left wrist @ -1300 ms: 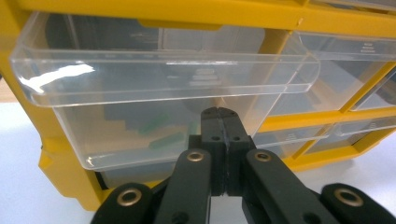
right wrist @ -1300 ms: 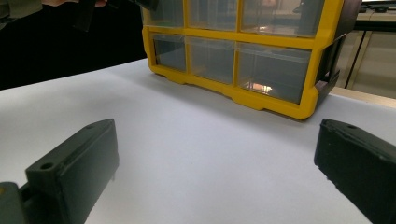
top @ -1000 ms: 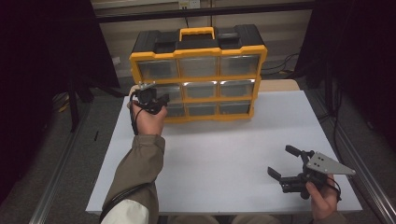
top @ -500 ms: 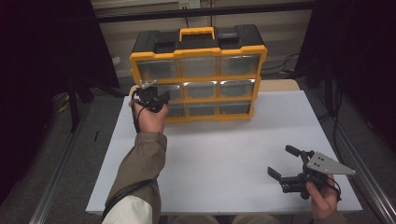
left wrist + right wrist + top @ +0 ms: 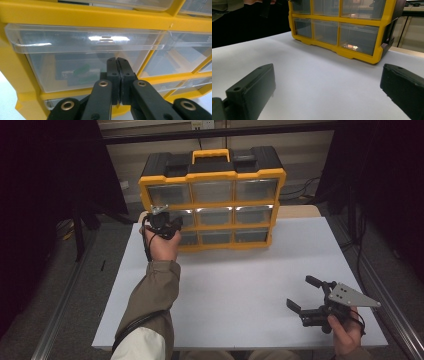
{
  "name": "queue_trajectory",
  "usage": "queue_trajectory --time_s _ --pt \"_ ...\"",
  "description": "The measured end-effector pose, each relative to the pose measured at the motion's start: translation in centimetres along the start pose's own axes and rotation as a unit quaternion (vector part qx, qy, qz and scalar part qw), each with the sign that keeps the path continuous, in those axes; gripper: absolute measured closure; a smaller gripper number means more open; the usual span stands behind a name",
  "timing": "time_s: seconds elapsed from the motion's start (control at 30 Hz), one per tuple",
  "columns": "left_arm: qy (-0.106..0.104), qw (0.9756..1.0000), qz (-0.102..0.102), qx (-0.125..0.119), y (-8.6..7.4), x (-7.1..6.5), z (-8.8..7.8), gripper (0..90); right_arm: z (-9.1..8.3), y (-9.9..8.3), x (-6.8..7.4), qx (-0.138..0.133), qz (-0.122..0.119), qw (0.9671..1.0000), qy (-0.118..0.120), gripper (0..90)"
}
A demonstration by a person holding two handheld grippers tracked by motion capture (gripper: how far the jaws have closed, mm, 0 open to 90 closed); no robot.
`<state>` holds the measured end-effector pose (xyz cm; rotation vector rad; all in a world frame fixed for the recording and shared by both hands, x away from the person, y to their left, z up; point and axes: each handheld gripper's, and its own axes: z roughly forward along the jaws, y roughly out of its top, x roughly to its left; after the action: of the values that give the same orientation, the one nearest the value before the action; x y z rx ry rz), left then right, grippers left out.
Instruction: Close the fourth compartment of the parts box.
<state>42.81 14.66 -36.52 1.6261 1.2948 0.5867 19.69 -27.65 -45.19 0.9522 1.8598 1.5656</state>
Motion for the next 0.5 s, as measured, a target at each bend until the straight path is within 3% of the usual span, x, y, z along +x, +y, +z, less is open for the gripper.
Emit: queue_trajectory --time_s 0.3,0.5 --pt "-0.003 1.0000 0.006 -0.004 -0.08 0.12 0.31 87.9 0.03 -0.03 -0.05 0.000 0.001 1.0000 0.000 0.0" --pt "-0.005 0.9999 -0.007 -0.006 -0.18 0.09 0.12 83.0 0.06 -0.04 -0.05 0.001 0.001 1.0000 0.000 0.0"
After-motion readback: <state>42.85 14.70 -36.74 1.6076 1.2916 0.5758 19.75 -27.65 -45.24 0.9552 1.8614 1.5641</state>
